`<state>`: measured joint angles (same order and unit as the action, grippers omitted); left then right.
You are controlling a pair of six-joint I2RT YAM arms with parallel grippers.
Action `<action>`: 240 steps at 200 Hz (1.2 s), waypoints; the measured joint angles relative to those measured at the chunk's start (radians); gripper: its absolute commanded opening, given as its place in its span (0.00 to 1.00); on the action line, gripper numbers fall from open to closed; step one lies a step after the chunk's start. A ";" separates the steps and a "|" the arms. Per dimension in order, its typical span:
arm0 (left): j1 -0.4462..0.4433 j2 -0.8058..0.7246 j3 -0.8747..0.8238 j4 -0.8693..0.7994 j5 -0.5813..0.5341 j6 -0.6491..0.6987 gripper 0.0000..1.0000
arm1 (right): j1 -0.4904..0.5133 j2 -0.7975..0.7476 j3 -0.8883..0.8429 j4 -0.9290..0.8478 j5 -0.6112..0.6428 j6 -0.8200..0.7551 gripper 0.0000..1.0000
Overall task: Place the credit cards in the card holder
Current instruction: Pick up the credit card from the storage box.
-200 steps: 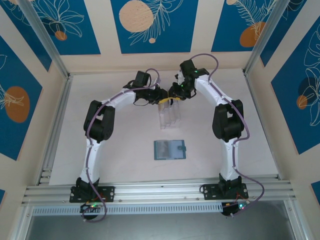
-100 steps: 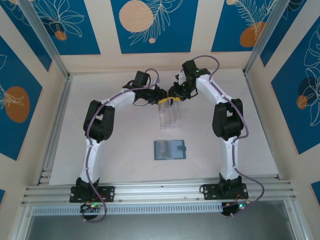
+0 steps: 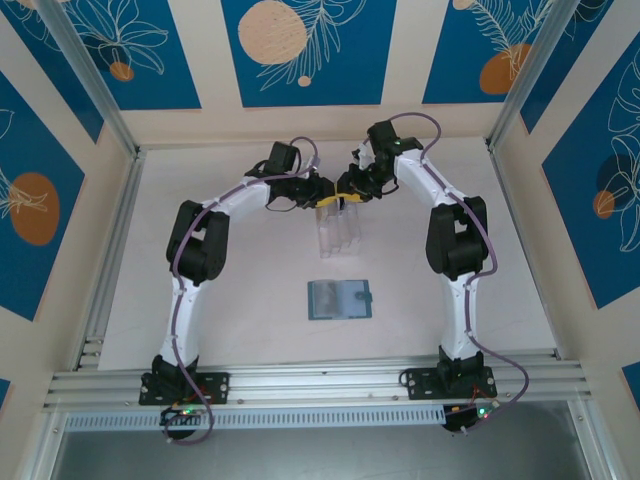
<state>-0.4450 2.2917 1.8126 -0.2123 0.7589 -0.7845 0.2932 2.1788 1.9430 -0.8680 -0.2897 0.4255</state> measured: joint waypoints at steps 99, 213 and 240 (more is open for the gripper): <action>0.008 -0.013 -0.047 0.073 0.012 -0.049 0.23 | 0.002 0.015 0.057 0.000 0.057 -0.008 0.35; 0.016 -0.019 -0.064 0.089 0.023 -0.056 0.23 | 0.005 0.053 0.083 -0.007 0.026 -0.005 0.36; 0.016 -0.019 -0.064 0.089 0.023 -0.056 0.24 | -0.005 0.062 0.083 -0.004 -0.020 -0.001 0.37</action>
<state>-0.4294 2.2726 1.7489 -0.1234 0.7822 -0.8402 0.2878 2.2406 2.0262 -0.8719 -0.3096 0.4244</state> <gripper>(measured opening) 0.234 0.366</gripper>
